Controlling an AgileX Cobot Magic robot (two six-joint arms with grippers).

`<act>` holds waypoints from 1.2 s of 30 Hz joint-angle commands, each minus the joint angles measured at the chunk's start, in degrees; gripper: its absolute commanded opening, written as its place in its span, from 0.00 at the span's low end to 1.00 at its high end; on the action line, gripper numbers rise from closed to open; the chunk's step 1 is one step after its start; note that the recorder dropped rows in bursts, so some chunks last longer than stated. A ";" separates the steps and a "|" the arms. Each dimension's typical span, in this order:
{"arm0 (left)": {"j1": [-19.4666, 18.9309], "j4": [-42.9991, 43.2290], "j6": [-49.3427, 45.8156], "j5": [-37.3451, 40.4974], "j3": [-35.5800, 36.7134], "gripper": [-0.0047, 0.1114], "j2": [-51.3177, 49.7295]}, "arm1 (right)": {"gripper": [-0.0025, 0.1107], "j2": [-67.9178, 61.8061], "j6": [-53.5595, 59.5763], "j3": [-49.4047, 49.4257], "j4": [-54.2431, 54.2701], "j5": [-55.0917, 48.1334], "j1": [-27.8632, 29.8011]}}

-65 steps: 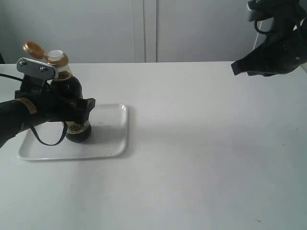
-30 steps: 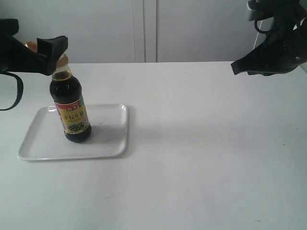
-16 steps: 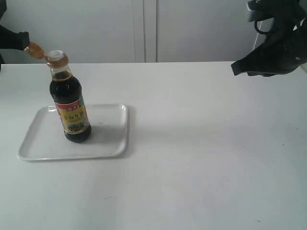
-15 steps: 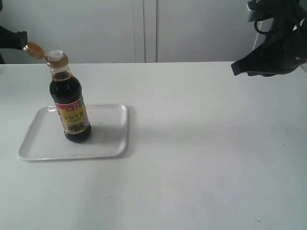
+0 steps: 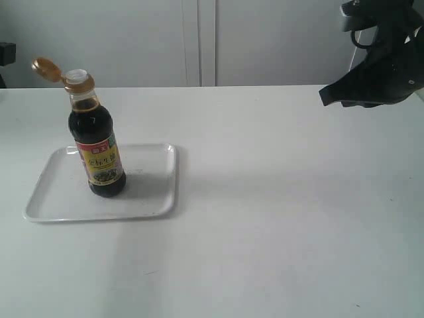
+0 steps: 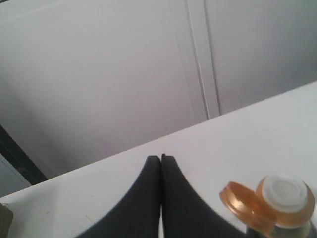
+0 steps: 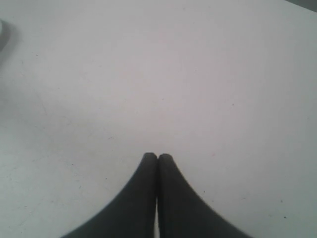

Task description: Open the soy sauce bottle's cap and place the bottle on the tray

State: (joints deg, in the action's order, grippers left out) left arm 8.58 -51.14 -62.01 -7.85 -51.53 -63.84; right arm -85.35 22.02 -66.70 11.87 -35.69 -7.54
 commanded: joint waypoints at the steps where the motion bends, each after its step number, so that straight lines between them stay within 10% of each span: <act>1: -4.38 -0.90 -7.20 11.53 -1.78 0.04 0.56 | 0.02 -0.07 0.24 0.07 1.04 -0.03 -0.03; 13: -5.16 -5.05 -22.07 36.87 -5.13 0.04 7.09 | 0.02 -0.07 0.89 0.07 1.31 2.39 -0.03; 22: -5.16 -2.42 -14.87 65.90 -5.99 0.04 7.81 | 0.02 -0.07 0.89 0.07 1.94 2.28 -0.03; 36: -5.16 43.57 24.36 71.07 -5.99 0.04 7.81 | 0.02 -0.07 0.89 0.07 3.25 1.29 -0.03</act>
State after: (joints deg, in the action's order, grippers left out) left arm 3.76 -17.48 -46.63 62.70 -57.27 -56.35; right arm -85.35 22.44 -66.70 14.83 -34.46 -7.54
